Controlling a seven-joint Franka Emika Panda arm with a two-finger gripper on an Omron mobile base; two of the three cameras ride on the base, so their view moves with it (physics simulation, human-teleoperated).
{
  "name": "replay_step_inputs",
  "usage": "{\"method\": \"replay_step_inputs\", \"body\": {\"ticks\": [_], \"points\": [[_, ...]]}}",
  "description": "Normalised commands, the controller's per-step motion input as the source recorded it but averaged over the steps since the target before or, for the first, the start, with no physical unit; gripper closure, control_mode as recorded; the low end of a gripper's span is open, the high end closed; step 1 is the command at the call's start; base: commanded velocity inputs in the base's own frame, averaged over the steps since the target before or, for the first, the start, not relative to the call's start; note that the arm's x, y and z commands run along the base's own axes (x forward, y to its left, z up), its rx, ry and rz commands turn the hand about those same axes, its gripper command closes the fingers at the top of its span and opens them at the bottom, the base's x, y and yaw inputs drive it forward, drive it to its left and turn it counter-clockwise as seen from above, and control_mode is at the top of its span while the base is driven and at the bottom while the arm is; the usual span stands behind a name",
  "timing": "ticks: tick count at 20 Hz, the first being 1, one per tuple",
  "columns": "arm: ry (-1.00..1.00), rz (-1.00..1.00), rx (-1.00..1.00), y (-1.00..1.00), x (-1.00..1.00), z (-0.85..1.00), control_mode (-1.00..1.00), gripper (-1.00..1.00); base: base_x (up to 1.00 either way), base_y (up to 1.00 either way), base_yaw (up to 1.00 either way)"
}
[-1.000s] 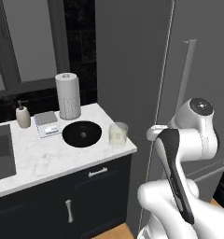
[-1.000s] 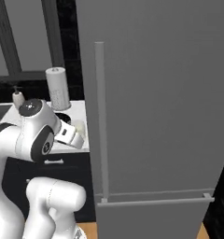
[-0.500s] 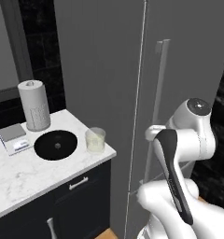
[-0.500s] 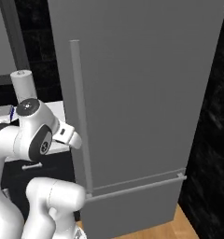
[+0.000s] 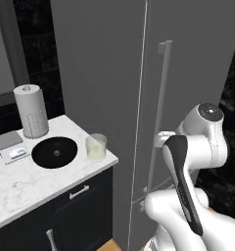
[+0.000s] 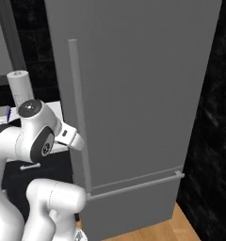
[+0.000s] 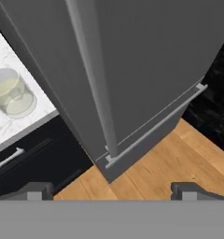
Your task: Grab a lemon wedge from the fridge and one ice cube from the ice bowl, and put them in the glass of lemonade.
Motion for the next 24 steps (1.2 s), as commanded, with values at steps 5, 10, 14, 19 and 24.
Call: {"method": "replay_step_inputs", "body": {"ticks": [5, 10, 14, 19, 24], "points": [[0.00, 0.00, 0.00, 0.00, 0.00, 0.00, 1.00, -1.00, -0.41, 0.31, -0.06], [0.00, 0.00, 0.00, 0.00, 0.00, 0.00, 1.00, -1.00, -0.22, 0.40, -0.06], [0.00, 0.00, 0.00, 0.00, 0.00, 0.00, 1.00, -1.00, -0.04, 0.03, -0.11], [0.00, 0.00, 0.00, 0.00, 0.00, 0.00, 1.00, -1.00, 0.00, 0.00, -0.01], [0.00, 0.00, 0.00, 0.00, 0.00, 0.00, 1.00, -1.00, 0.00, 0.00, 0.00]]}}
